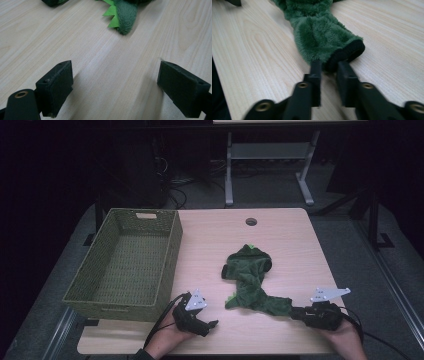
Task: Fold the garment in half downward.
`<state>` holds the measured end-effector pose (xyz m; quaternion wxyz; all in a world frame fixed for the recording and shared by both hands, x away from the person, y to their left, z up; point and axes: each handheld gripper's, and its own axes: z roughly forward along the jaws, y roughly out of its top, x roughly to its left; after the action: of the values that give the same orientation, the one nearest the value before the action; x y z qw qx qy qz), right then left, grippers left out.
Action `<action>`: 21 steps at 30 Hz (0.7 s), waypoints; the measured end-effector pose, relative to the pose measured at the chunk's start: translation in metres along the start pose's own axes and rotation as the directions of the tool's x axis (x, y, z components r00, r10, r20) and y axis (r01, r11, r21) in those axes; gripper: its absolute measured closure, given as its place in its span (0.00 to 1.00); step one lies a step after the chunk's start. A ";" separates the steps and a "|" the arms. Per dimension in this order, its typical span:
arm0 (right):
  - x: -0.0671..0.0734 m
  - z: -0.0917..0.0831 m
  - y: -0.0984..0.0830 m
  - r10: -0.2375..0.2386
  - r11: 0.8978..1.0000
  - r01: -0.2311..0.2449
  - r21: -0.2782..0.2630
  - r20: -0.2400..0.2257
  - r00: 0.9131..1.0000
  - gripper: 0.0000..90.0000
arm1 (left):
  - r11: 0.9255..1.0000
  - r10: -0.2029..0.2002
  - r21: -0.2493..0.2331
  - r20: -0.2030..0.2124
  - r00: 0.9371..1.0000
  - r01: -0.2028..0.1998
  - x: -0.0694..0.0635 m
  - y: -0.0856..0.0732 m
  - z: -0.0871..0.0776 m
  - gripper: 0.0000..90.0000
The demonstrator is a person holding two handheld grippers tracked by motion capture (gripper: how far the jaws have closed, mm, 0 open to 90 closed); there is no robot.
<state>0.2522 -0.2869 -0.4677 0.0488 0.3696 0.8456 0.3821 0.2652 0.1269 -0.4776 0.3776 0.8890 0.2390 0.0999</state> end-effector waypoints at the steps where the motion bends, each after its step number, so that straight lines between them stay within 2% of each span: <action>1: 0.000 0.000 0.000 -0.001 1.000 0.001 -0.003 -0.003 1.000 0.92 | 1.000 0.000 0.001 0.000 1.000 0.000 0.000 0.000 0.000 0.14; 3: 0.002 -0.003 0.002 0.009 1.000 -0.009 0.000 -0.003 1.000 0.94 | 1.000 0.000 0.000 0.000 1.000 0.000 0.000 0.000 0.000 0.14; 5: 0.002 -0.005 0.002 -0.008 1.000 0.008 -0.015 -0.001 1.000 0.94 | 1.000 0.000 0.000 0.000 1.000 0.000 0.000 0.000 0.000 0.14; 7: 0.002 -0.009 0.003 0.001 1.000 -0.001 -0.019 0.001 1.000 0.94 | 1.000 -0.001 0.001 0.000 1.000 0.001 0.000 0.000 0.000 0.14; 9: 0.002 -0.014 0.004 -0.010 0.999 0.010 -0.036 0.004 1.000 0.94 | 1.000 0.000 0.000 0.000 1.000 0.000 0.000 0.000 0.000 0.14; 13: 0.006 -0.022 0.013 -0.044 0.996 0.044 -0.076 0.008 0.999 0.94 | 1.000 0.000 0.000 0.000 1.000 0.000 0.000 0.000 0.000 0.14; 17: 0.011 -0.025 0.027 -0.086 0.992 0.086 -0.094 0.007 0.996 0.95 | 1.000 0.002 0.002 0.001 1.000 -0.002 0.000 0.000 0.000 0.14; 21: 0.017 -0.026 0.043 -0.128 0.985 0.125 -0.120 -0.015 0.992 0.95 | 1.000 0.001 0.002 0.001 1.000 -0.001 0.000 0.000 0.000 0.14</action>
<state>0.2557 -0.2727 -0.4168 0.0852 0.3073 0.8436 0.4321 0.2653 0.1267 -0.4775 0.3768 0.8895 0.2386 0.0992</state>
